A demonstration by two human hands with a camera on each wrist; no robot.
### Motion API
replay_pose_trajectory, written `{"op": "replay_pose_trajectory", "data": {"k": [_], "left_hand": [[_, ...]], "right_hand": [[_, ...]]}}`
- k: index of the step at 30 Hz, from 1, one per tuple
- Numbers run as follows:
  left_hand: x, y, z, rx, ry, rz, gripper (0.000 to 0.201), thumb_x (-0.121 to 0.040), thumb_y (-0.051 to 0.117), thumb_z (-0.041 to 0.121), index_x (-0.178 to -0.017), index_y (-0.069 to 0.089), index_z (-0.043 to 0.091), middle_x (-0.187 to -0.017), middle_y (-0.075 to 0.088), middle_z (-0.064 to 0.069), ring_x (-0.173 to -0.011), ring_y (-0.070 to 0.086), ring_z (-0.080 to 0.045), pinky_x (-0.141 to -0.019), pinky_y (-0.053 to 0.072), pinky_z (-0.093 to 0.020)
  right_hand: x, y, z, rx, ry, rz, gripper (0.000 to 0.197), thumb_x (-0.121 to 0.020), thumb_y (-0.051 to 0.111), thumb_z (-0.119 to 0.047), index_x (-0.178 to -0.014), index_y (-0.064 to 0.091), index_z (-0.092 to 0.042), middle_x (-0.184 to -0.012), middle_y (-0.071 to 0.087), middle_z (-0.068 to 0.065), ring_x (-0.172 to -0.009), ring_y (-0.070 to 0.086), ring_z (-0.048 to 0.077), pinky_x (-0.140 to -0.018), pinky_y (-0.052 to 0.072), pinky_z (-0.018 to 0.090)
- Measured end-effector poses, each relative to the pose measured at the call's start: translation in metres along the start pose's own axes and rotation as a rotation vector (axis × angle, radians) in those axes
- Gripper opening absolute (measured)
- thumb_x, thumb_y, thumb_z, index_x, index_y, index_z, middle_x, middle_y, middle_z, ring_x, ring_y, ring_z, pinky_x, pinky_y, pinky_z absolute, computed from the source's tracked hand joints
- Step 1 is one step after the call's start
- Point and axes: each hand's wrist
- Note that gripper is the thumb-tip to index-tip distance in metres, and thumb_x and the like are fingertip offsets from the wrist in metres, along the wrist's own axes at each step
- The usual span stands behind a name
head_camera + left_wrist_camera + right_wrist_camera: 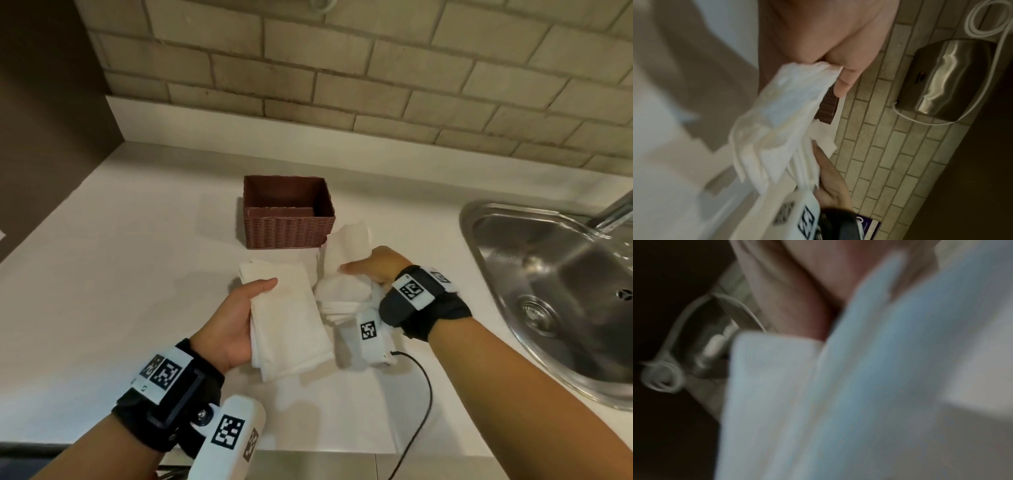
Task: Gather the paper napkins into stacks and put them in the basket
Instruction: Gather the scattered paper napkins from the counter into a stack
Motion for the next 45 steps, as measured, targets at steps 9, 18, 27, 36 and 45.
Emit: {"op": "replay_pose_trajectory", "data": {"k": [9,18,27,36,45], "left_hand": [[0.003,0.027,0.007,-0.02,0.19,-0.246,0.058,-0.091,0.029,0.06,-0.132,0.048,0.023,-0.134,0.056,-0.009,-0.124,0.052,-0.026,-0.106,0.041,-0.046],[0.003,0.047,-0.006,0.002,0.228,-0.221,0.034,-0.088,0.052,0.024,-0.117,0.061,0.009,-0.118,0.065,-0.016,-0.108,0.063,-0.028,-0.088,0.056,-0.038],[0.003,0.045,0.008,0.293,0.33,-0.122,0.039,-0.092,0.046,0.021,-0.128,0.05,0.008,-0.121,0.063,-0.021,-0.105,0.063,-0.037,-0.067,0.06,-0.048],[-0.003,0.039,0.011,0.125,0.493,-0.084,0.044,-0.084,0.052,0.011,-0.128,0.049,0.008,-0.125,0.061,-0.017,-0.111,0.06,-0.031,-0.086,0.056,-0.044],[-0.009,-0.007,0.03,-0.836,0.555,0.175,0.039,-0.078,0.062,-0.01,-0.104,0.061,0.019,-0.104,0.069,-0.002,-0.097,0.065,-0.016,-0.081,0.055,-0.023]], "right_hand": [[0.067,-0.015,-0.021,-0.251,-0.329,-0.406,0.058,-0.065,0.067,-0.04,-0.117,0.059,-0.015,-0.113,0.069,0.003,-0.099,0.068,0.017,-0.086,0.055,0.03],[0.072,0.022,-0.027,0.174,-0.564,-0.11,0.012,-0.091,0.053,-0.035,-0.094,0.054,-0.023,-0.088,0.061,-0.01,-0.078,0.058,0.004,-0.067,0.044,0.014],[0.08,0.01,-0.028,-0.198,-0.28,-0.182,0.079,-0.074,0.065,-0.05,-0.139,0.031,-0.02,-0.119,0.052,-0.003,-0.112,0.054,0.023,-0.094,0.044,0.035],[0.062,0.025,-0.005,-0.67,-0.203,-0.299,0.044,-0.081,0.065,0.0,-0.124,0.056,-0.008,-0.123,0.064,0.014,-0.112,0.061,0.031,-0.092,0.052,0.046],[0.043,0.02,0.003,-0.315,-0.291,-0.072,0.042,-0.072,0.066,0.014,-0.107,0.061,-0.007,-0.095,0.067,0.008,-0.084,0.064,0.021,-0.075,0.054,0.028]]}}
Point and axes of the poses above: each hand's wrist, its own x-axis away from the middle knuckle, its own y-axis out of the palm, z = x × y
